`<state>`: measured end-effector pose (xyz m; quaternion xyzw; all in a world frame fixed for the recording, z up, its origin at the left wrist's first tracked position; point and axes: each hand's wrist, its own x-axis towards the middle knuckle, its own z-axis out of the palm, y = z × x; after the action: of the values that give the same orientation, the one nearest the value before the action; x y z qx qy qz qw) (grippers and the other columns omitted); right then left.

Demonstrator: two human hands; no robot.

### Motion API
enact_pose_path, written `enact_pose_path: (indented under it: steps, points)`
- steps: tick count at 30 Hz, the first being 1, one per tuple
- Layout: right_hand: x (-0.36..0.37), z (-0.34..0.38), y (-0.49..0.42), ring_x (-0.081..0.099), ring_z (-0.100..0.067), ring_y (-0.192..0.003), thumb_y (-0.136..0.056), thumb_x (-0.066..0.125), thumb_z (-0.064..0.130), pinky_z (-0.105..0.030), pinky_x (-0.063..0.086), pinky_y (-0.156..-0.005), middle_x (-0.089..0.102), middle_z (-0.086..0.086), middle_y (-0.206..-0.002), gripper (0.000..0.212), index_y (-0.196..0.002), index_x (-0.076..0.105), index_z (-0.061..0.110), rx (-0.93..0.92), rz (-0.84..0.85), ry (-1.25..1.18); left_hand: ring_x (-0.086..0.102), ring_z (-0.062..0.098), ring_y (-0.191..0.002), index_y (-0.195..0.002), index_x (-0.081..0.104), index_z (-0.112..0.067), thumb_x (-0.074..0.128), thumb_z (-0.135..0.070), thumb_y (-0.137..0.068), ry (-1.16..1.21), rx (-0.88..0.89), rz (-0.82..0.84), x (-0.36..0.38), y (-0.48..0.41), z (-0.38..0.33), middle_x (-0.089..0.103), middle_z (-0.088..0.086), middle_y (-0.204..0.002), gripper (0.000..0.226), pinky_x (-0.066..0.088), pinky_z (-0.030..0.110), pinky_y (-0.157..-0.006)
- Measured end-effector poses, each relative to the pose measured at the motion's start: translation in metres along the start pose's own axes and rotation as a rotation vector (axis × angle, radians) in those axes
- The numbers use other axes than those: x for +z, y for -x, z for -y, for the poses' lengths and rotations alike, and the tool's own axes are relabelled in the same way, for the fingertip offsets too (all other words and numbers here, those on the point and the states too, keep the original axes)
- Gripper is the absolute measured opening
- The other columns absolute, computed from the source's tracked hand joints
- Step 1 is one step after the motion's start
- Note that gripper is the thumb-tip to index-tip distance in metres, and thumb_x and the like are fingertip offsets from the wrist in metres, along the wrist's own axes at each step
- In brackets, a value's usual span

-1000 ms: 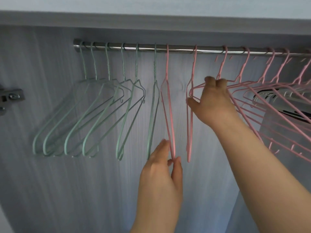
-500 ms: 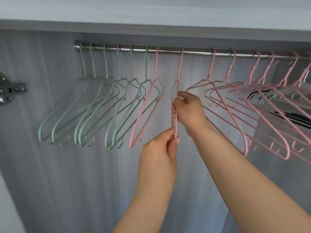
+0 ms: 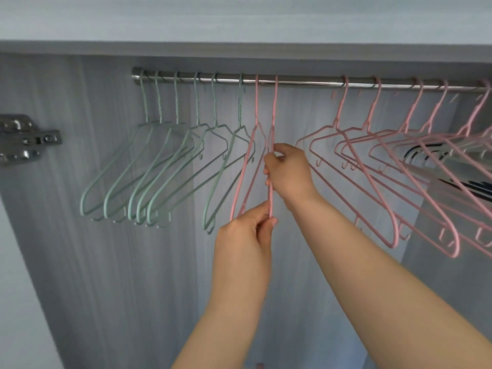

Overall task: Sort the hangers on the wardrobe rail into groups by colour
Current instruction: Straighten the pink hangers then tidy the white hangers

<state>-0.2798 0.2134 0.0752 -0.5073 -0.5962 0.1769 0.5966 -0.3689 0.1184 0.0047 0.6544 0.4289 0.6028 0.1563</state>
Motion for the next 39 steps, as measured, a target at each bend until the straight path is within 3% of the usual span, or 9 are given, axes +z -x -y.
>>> enact_pose_path:
  steps: [5, 9, 13, 15, 18, 22, 30, 34, 39]
  points:
    - [-0.019, 0.009, 0.011, 0.058, -0.020, -0.078, -0.093, 0.041, 0.029, -0.028, 0.048, -0.071, 0.063, -0.011, -0.101, 0.051, -0.138, 0.031, 0.008, 0.023, 0.054, 0.202, 0.066, 0.026, -0.070, -0.098, 0.068, -0.019, 0.060, -0.014, -0.085, -0.009, -0.002, -0.046, 0.003, 0.006, -0.004, 0.072, 0.009, -0.076, 0.016, 0.054, 0.036, -0.070]
    - [-0.093, 0.025, 0.032, 0.054, -0.018, -0.097, -0.087, 0.053, 0.026, -0.021, 0.038, -0.083, 0.048, -0.009, -0.122, 0.035, -0.121, 0.053, 0.019, -0.287, -0.147, 0.500, 0.064, 0.013, -0.097, -0.119, 0.057, -0.026, 0.065, -0.016, -0.081, -0.102, 0.035, -0.162, 0.001, 0.017, -0.001, 0.067, -0.006, -0.108, 0.041, 0.047, 0.023, -0.085]
    - [-0.155, 0.027, 0.054, 0.051, -0.010, -0.097, -0.086, 0.056, 0.015, -0.022, 0.037, -0.083, 0.056, -0.002, -0.121, 0.034, -0.121, 0.055, 0.019, -0.107, -0.037, 0.445, 0.048, -0.003, -0.106, -0.113, 0.061, -0.020, 0.069, -0.015, -0.076, -0.072, 0.252, -0.333, 0.015, 0.032, -0.016, 0.055, -0.019, -0.110, 0.038, 0.038, 0.014, -0.095]
    - [-0.157, 0.019, 0.061, 0.054, -0.016, -0.102, -0.087, 0.054, 0.014, -0.025, 0.040, -0.086, 0.057, -0.006, -0.122, 0.038, -0.125, 0.050, 0.014, -0.020, 0.049, 0.506, 0.048, -0.008, -0.104, -0.113, 0.061, -0.023, 0.065, -0.023, -0.076, 0.073, 0.230, -0.229, 0.035, 0.039, -0.030, 0.055, -0.023, -0.110, 0.037, 0.040, 0.011, -0.090]
    - [-0.150, 0.000, 0.067, 0.054, -0.030, -0.109, -0.090, 0.048, 0.016, -0.031, 0.042, -0.084, 0.053, -0.016, -0.125, 0.035, -0.124, 0.042, 0.008, 0.013, 0.136, 0.703, 0.052, 0.004, -0.107, -0.124, 0.051, -0.028, 0.067, -0.032, -0.079, 0.204, 0.057, 0.141, 0.066, 0.047, -0.049, 0.054, -0.017, -0.118, 0.048, 0.042, 0.013, -0.090]
    - [-0.138, -0.015, 0.070, 0.059, -0.029, -0.090, -0.094, 0.038, 0.015, -0.035, 0.047, -0.070, 0.058, -0.017, -0.107, 0.020, -0.110, 0.044, 0.003, 0.072, 0.103, 0.492, 0.053, 0.005, -0.108, -0.125, 0.046, -0.030, 0.061, -0.031, -0.083, 0.122, -0.012, 0.342, 0.091, 0.052, -0.054, 0.054, -0.019, -0.116, 0.045, 0.042, 0.022, -0.094]
    - [-0.107, -0.017, 0.063, 0.036, -0.016, -0.051, -0.091, 0.036, 0.005, -0.028, 0.032, -0.052, 0.044, -0.007, -0.063, 0.021, -0.093, 0.049, -0.011, 0.059, -0.130, -0.004, 0.063, -0.002, -0.079, -0.095, 0.067, -0.027, 0.066, -0.005, -0.078, 0.222, 0.017, 0.088, 0.080, 0.041, -0.038, 0.068, -0.015, -0.085, 0.028, 0.049, 0.008, -0.073]
    - [-0.088, -0.009, 0.060, 0.035, -0.009, -0.038, -0.088, 0.041, 0.004, -0.014, 0.033, -0.036, 0.043, -0.004, -0.054, 0.010, -0.084, 0.049, 0.009, 0.068, -0.126, -0.156, 0.066, 0.000, -0.073, -0.085, 0.068, -0.031, 0.066, 0.000, -0.076, 0.317, 0.002, 0.042, 0.067, 0.031, -0.028, 0.071, -0.009, -0.079, 0.032, 0.048, 0.005, -0.066]
    - [-0.061, -0.007, 0.054, 0.033, -0.011, -0.042, -0.087, 0.042, 0.007, -0.017, 0.027, -0.039, 0.042, -0.005, -0.053, 0.016, -0.080, 0.054, 0.013, 0.030, -0.146, -0.144, 0.066, 0.000, -0.072, -0.082, 0.068, -0.035, 0.066, 0.002, -0.076, 0.325, -0.015, 0.050, 0.052, 0.022, -0.016, 0.071, -0.012, -0.078, 0.037, 0.047, 0.005, -0.065]
